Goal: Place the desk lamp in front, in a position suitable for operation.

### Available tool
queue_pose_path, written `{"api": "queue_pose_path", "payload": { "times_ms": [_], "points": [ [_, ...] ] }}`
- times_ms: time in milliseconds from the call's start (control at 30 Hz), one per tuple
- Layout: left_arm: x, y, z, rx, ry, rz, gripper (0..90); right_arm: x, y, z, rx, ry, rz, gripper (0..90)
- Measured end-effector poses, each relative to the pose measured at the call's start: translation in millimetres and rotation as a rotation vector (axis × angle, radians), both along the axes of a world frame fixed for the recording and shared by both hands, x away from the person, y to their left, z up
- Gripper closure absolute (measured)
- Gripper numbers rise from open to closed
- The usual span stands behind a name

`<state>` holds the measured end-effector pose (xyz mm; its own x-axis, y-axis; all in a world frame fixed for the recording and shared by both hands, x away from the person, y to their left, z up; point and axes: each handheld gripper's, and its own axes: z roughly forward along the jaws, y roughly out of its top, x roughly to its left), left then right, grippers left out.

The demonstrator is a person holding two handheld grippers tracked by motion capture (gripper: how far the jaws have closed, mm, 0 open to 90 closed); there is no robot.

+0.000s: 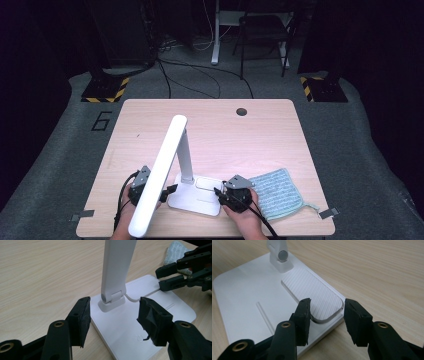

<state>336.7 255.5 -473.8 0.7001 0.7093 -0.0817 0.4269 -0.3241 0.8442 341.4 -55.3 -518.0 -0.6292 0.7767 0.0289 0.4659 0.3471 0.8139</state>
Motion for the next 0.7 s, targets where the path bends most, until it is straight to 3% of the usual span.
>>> {"api": "queue_pose_path", "payload": {
  "times_ms": [133, 233, 367, 700],
  "points": [
    [0.1, -0.3, 2.5, -0.025, -0.021, 0.016, 43.5, 8.7, 2.3, 1.0, -0.021, -0.016, 0.005, 59.9],
    [-0.7, -0.4, 6.2, -0.048, -0.033, 0.014, 43.5, 14.1, 3.9, 1.6, -0.016, -0.002, -0.007, 60.5],
    [-1.4, 0.1, 9.4, -0.043, -0.018, -0.003, 43.5, 23.2, 6.0, 1.5, -0.019, -0.009, -0.013, 61.0],
    [-3.2, -3.5, 8.4, -0.048, -0.026, -0.010, 43.5, 45.6, 15.1, 2.5, -0.006, 0.017, -0.042, 60.4]
  ]
}}
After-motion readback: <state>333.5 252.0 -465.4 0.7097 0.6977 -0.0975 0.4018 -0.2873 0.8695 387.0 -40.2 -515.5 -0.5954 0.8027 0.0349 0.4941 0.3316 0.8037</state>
